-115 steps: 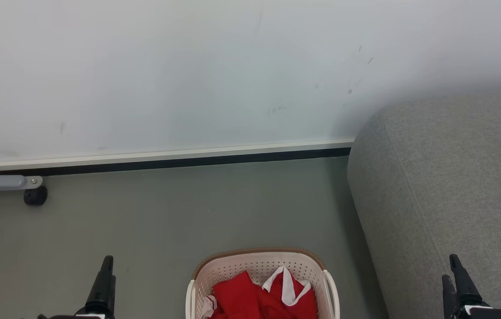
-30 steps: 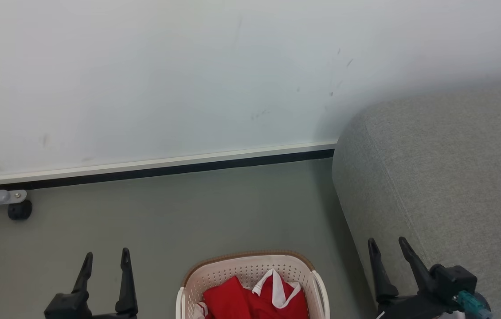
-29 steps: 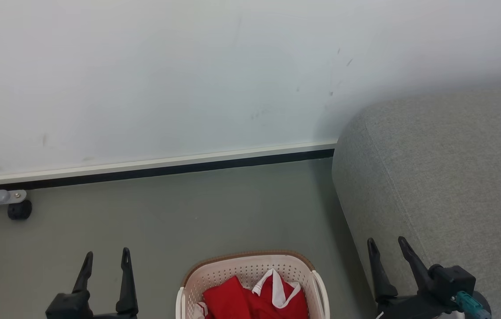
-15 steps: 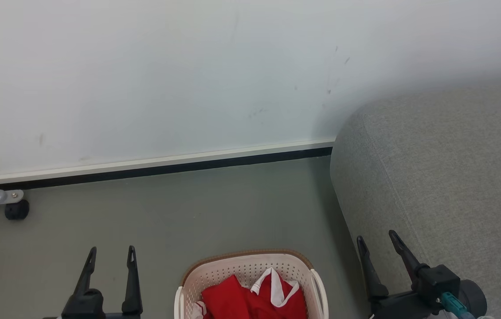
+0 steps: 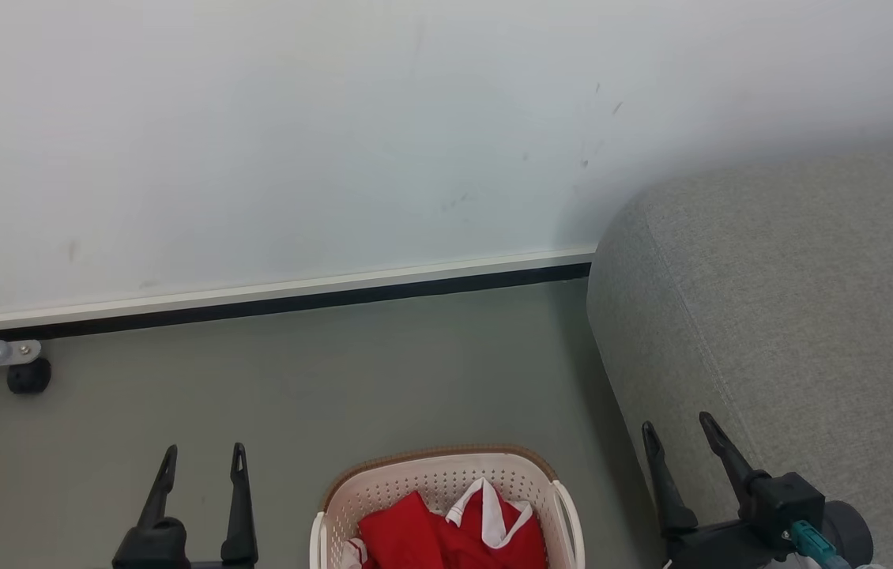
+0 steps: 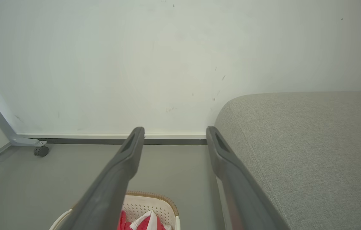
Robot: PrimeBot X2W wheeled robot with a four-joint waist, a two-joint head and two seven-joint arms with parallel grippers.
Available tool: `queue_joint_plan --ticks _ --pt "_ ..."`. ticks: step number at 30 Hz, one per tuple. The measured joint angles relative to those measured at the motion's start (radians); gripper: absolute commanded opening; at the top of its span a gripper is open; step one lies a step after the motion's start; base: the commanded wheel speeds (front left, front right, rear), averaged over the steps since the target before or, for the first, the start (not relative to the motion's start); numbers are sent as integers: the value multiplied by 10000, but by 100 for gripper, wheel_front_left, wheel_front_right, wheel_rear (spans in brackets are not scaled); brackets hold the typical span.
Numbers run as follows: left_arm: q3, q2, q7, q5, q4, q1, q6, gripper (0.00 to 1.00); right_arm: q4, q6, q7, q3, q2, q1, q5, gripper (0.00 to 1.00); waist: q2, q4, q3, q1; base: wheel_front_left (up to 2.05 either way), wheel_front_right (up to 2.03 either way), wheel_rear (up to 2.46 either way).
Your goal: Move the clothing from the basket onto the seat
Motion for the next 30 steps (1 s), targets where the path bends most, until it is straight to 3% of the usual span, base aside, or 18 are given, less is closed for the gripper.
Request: queue_joint_plan --ticks 30 --pt "136 -73 0 -247 209 70 -94 100 125 44 0 -213 40 62 -86 100 0 -1 -193 0 0 0 0"
